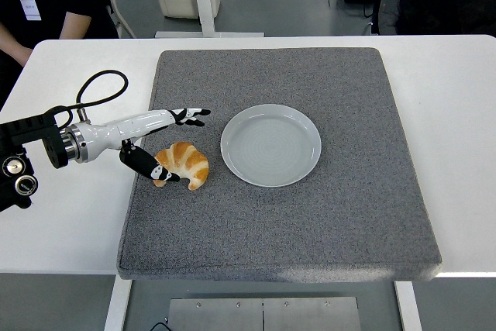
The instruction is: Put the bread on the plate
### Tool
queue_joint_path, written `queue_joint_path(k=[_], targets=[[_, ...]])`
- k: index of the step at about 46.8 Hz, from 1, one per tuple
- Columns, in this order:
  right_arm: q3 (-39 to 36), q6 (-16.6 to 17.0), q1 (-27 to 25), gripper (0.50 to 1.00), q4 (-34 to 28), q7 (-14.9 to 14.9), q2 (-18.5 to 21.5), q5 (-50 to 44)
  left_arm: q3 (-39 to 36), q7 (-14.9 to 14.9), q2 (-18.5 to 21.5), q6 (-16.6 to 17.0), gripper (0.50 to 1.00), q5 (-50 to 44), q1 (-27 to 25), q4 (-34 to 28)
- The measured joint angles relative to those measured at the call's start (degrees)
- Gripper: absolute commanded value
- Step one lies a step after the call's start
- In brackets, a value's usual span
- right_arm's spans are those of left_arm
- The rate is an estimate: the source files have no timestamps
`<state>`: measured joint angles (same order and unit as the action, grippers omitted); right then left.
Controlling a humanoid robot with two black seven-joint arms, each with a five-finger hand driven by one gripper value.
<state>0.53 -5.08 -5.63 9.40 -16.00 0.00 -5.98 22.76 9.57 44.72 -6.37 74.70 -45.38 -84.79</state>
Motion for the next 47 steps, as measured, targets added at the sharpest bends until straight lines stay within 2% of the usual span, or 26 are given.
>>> queue_joint_path(k=[29,41,47], targets=[[0.0,0.0,0.0,1.000,0.0,0.0,0.0,0.0,-0.1,2.2,-0.9,3.4,0.905,0.9,3.6,3.5],[0.0,0.0,0.0,1.000,0.0,0.0,0.0,0.0,0.0,2.5,-3.6,4.6,0.904,0.9,3.7,6.5],[0.0,0.0,0.0,1.000,0.0,0.0,0.0,0.0,0.0,2.5,-4.7,5.0,0.880,0.9,4.0,7.2]])
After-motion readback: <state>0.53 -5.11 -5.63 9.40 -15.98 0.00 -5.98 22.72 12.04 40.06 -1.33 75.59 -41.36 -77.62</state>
